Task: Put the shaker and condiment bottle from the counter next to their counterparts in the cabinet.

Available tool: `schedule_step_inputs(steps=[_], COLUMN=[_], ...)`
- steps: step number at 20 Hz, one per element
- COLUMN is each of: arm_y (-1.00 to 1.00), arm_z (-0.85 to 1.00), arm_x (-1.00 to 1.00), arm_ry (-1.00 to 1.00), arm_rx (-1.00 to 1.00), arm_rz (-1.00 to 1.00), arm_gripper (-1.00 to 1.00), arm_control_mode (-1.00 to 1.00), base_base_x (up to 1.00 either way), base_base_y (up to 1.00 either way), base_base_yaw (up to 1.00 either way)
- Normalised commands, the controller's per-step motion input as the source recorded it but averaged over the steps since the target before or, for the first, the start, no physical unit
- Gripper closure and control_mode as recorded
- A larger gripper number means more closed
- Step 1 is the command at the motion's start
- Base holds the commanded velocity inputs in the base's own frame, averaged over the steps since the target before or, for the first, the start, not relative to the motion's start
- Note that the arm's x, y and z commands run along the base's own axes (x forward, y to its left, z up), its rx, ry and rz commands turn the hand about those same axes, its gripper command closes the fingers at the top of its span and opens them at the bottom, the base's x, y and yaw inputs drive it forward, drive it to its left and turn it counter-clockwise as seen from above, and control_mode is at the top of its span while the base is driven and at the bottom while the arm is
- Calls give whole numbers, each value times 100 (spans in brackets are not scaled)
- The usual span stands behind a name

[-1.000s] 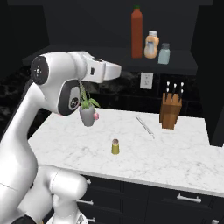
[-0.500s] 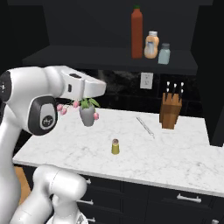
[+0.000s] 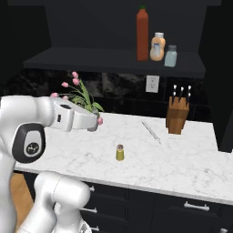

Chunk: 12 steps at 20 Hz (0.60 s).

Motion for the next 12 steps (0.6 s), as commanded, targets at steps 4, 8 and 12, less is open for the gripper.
schedule_step_inputs(steps=[4,8,12], arm_y=[5,19,3], arm_z=[-100,-96,-100], arm_x=[-3,0,-1], arm_ry=[-26,-18,-15], arm_rx=[-2,-1,-1], arm_rz=[-9,-10,-9], arm_gripper=[-100,-100,-100], arm_control_mode=[-100,-100,-100], base_base_x=[0,0,0], base_base_y=[0,0,0], base_base_yaw=[0,0,0])
